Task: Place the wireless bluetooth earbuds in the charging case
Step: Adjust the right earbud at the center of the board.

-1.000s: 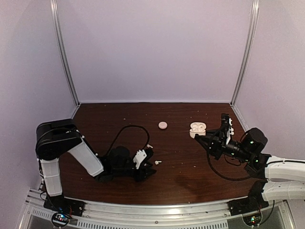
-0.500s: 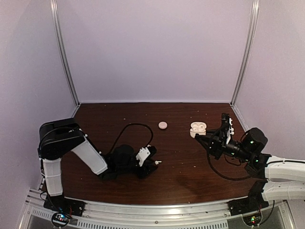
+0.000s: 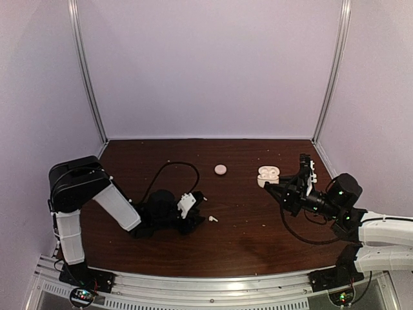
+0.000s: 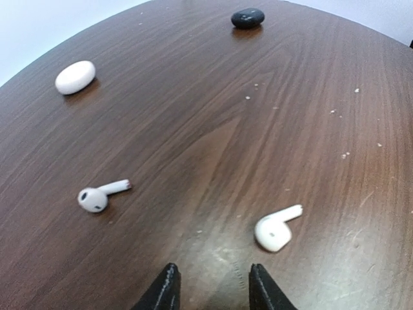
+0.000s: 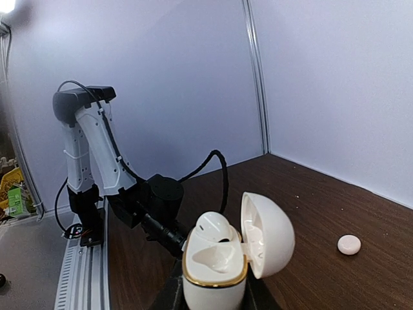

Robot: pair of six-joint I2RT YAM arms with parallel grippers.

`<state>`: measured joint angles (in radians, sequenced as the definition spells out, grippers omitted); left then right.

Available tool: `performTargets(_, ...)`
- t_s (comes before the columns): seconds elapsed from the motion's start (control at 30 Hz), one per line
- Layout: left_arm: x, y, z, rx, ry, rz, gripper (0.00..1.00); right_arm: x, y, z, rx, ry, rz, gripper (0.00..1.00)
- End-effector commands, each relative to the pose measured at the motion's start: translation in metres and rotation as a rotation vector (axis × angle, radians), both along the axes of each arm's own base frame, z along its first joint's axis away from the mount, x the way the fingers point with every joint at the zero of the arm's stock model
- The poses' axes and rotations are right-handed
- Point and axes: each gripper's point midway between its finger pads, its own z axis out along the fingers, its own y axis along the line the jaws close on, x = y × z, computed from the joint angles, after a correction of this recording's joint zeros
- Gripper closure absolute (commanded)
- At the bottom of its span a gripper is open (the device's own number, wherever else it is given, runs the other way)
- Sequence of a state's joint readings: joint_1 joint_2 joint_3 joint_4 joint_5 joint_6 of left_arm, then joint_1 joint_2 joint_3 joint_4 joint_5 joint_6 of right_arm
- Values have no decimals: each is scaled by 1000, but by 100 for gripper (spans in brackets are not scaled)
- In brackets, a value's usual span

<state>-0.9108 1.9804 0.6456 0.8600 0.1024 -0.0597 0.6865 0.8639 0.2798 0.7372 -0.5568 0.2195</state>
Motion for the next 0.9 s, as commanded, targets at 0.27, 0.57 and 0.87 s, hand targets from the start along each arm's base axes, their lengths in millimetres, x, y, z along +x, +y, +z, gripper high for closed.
performTargets(0.27, -33, -4, 45, -105, -141, -240, 44, -4, -3, 5, 24, -9, 13, 100)
performTargets(0.57, -36, -21, 45, -79, -165, -262, 44, -4, -1, 5, 26, -10, 24, 100)
performTargets(0.87, -30, -29, 26, -62, -124, -262, 48, -4, -1, 5, 25, -11, 23, 100)
